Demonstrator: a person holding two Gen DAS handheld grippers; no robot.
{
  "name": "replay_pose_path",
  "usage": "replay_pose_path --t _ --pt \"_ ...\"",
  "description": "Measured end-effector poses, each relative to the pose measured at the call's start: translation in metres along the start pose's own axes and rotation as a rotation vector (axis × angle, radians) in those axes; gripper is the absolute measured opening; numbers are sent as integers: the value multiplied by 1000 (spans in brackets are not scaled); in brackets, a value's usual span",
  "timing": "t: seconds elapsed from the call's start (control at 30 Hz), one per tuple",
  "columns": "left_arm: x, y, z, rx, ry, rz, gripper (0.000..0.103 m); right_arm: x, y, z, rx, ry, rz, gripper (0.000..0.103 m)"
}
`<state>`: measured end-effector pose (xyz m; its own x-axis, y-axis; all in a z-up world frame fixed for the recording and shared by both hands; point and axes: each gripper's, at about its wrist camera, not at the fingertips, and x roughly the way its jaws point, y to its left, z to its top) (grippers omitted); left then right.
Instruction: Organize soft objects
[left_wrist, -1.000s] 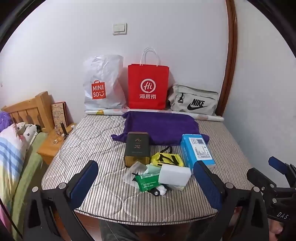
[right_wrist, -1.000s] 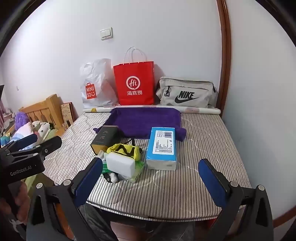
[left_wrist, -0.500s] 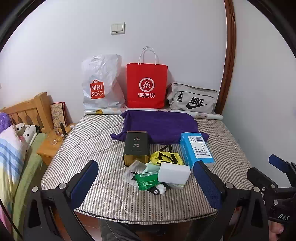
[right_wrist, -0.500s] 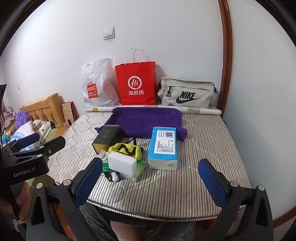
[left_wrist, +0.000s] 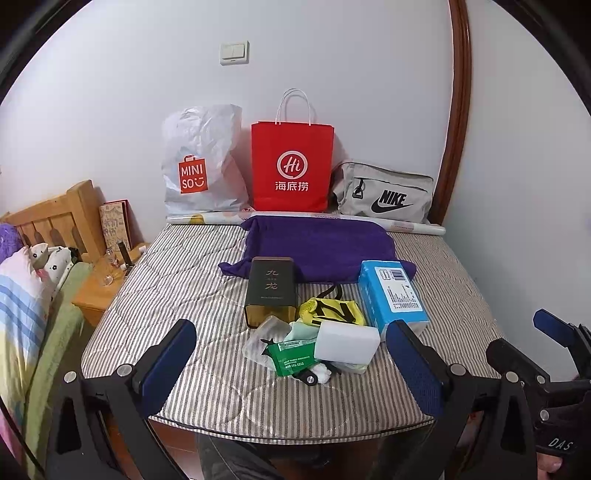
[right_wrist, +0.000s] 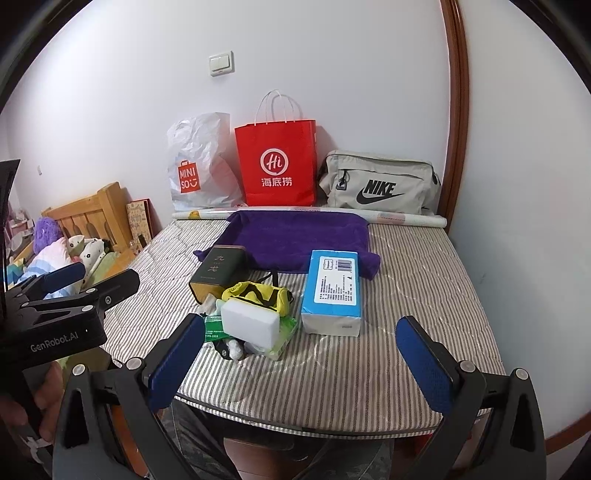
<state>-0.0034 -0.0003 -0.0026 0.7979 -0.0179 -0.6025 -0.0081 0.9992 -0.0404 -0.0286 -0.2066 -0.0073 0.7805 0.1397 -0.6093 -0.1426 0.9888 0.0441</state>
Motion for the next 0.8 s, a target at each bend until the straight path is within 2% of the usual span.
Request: replay_pose_path --t 0.8 --pt "0 1 0 1 1 -1 103 1 0 -2 -1 4 0 102"
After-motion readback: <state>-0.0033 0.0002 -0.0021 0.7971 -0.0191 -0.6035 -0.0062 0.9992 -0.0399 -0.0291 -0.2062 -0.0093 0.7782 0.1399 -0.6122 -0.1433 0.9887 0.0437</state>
